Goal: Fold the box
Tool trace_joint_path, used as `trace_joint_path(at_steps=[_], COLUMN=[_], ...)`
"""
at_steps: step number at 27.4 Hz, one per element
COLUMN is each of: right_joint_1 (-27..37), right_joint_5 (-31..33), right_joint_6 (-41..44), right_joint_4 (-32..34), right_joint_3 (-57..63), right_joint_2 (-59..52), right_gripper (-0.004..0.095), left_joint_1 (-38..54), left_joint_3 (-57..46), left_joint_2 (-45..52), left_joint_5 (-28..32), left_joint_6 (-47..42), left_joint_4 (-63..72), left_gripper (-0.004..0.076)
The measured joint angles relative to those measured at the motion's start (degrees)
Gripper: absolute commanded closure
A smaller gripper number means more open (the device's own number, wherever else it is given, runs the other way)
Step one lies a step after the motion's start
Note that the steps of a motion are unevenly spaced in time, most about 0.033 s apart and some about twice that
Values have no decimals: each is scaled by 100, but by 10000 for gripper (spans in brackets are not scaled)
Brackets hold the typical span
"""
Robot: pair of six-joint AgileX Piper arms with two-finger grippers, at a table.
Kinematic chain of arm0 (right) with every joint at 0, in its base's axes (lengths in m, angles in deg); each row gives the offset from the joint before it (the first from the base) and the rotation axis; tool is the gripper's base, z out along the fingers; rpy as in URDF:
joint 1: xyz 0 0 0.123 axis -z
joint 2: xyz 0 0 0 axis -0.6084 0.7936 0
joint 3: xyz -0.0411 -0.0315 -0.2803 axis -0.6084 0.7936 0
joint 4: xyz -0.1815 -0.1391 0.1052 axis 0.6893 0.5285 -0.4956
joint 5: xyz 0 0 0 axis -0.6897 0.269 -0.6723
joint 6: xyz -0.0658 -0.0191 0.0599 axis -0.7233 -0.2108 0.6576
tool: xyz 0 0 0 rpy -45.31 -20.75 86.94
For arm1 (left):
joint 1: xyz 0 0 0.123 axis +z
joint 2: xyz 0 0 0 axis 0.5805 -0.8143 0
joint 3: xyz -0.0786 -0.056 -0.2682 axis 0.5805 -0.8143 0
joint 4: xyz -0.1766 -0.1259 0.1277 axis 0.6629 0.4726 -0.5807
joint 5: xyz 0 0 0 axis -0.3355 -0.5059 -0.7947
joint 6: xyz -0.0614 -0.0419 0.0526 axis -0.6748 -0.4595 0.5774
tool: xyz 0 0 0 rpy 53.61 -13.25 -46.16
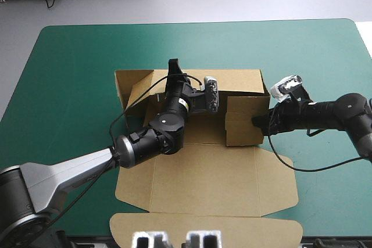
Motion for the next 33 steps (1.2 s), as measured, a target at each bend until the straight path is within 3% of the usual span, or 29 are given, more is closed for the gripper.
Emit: trace_joint_path(at_steps=[8,10,14,15,28,33], right_joint_1=[0,0,18,18,-373,-379], right_joint_5=[-73,-135,-268,-294,-1143,-1196], right_joint_6=[-592,-685,-889,-923,-978,-929], right_joint_4=[-684,-820,-1109,-1151,-1315,-1315], right_joint_3=[-20,-25,-60,-67,-114,-114], right_joint_2=[434,538,698,728,815,774], right_gripper=[493,595,905,919,908,908], left_joint_1=[32,36,44,49,89,89], left_joint_3=[0,0,0,0,-4,-4], left_joint_2=[-6,-13,-17,-17,-17,-17], left_joint_5=[102,134,134,134,74,96], left_joint_6=[0,0,-6,-6,-26,-48], left_joint_4=[-8,-7,-7,-2,4,-3], left_gripper=[734,734,734,734,734,650])
